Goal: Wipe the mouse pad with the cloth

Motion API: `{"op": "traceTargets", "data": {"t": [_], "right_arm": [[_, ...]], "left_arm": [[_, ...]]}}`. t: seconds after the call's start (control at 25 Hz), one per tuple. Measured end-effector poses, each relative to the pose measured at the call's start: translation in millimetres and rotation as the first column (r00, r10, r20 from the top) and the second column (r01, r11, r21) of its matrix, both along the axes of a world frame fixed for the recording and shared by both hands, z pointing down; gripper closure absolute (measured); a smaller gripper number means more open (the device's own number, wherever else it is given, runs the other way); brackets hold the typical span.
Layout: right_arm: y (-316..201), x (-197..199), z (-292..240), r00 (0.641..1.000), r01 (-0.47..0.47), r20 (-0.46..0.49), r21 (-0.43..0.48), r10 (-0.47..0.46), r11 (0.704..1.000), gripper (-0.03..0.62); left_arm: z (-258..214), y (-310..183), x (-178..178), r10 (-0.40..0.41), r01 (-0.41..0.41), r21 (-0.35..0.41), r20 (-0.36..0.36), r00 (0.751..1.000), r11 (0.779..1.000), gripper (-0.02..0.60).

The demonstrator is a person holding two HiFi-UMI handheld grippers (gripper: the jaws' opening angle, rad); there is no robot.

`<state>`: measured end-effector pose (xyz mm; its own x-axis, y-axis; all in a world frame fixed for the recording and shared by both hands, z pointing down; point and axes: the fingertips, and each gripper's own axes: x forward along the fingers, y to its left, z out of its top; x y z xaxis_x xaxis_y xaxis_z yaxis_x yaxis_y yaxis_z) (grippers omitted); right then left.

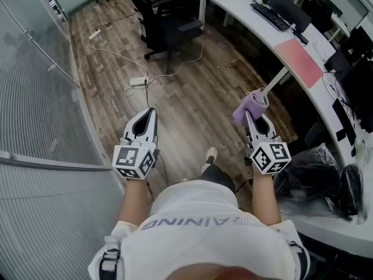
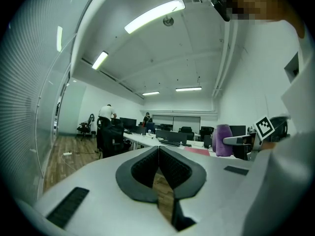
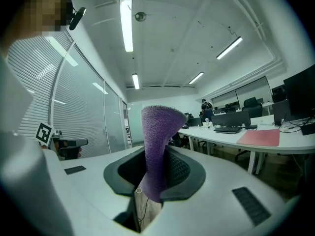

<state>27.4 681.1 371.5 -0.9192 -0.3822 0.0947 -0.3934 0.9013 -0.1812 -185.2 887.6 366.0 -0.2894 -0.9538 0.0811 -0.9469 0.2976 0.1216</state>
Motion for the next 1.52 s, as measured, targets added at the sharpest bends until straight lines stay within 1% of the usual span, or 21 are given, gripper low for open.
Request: {"op": "traceTargets", "data": {"t": [0.32,0.44,0.68,0.88,1.08,1.24,1.36,1.52], "right_arm": [[-66,-33,15,1.0,-0.01,-0.006,-0.043,0.01,0.999,0.496],[-96,-46,22,1.0,-0.003,-0.013,-0.074,0.002,0.997,0.496],[-176,-67,16,1.0,0.007,-0.001,-0.084,-0.007,0.996,0.496],[-241,-75,17,1.0,0.009,0.026,-0.074,-0.007,0.997,0.496],[-306,-74,33,0.999,-0.003,0.04,-0.108,0.007,0.994,0.496],[-351,-69,40,0.999,-0.028,0.032,-0.12,0.032,0.992,0.496],[-376,-58,39,0.997,-0.068,0.026,-0.116,0.072,0.991,0.496],[-408,-40,40,0.988,-0.15,0.017,-0.109,0.153,0.983,0.496]], "left_arm": [[5,-65,-31,0.01,-0.01,-0.044,0.019,1.0,0.999,0.549],[6,-94,-46,-0.002,0.002,-0.062,0.004,1.0,0.998,0.549],[-3,-164,-65,-0.017,0.018,-0.078,0.011,1.0,0.997,0.549],[0,-225,-69,-0.015,0.018,-0.102,0.023,1.0,0.995,0.549],[1,-298,-67,0.011,-0.006,-0.121,0.047,0.999,0.993,0.549],[2,-348,-65,0.044,-0.039,-0.123,0.042,0.998,0.992,0.549],[3,-382,-62,0.09,-0.083,-0.133,0.046,0.995,0.988,0.549],[3,-429,-62,0.156,-0.15,-0.122,0.045,0.987,0.981,0.549]]}}
